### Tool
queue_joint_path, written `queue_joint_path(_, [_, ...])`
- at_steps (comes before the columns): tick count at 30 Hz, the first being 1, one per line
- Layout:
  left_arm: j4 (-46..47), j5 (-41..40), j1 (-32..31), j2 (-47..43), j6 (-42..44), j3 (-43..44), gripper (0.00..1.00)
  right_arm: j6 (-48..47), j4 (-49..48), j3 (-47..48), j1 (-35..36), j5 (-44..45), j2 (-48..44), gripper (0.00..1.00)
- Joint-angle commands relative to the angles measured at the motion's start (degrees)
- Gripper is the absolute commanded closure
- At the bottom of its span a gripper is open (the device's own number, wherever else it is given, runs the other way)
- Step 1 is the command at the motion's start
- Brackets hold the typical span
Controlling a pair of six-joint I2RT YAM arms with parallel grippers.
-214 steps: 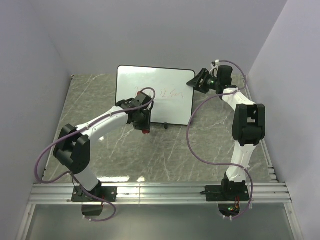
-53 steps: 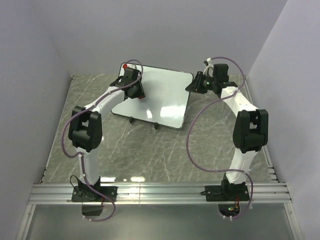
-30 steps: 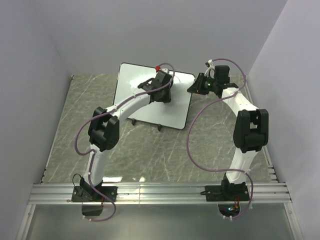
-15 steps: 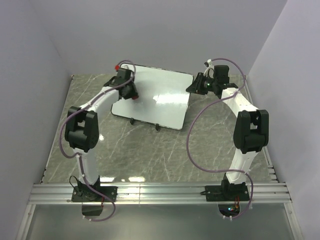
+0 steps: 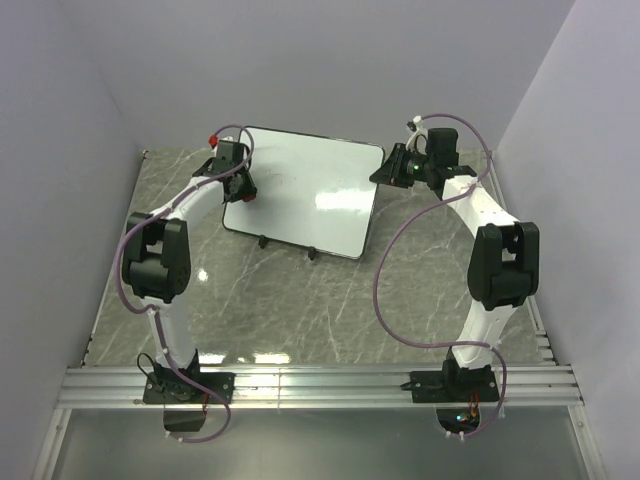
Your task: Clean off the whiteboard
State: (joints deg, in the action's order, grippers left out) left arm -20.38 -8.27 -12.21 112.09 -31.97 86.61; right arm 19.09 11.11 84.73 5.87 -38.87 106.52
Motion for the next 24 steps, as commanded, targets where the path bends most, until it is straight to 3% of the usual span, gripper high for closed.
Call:
queue_joint_path(1, [1.4, 1.0, -2.6, 0.5, 1.9, -1.4, 1.0, -2.0, 0.0, -0.9, 0.9, 2.3, -1.1, 1.0])
queue_joint_path(7, [-1.0, 2.7, -9.2, 5.2, 2.4, 8.5, 1.0, -1.9, 0.0, -0.4, 0.8, 2.1, -0.3, 1.0])
queue_joint_path(15, [-3.9, 4.1, -13.4, 11.5, 1.6, 22.1, 1.0, -2.1, 0.2, -0.5, 0.9, 2.3, -0.4, 1.0])
queue_joint_path(24, [-4.1, 1.0, -7.3, 9.2, 1.7, 17.5, 1.0, -2.4, 0.0, -1.4, 0.5, 2.7, -1.1, 1.0])
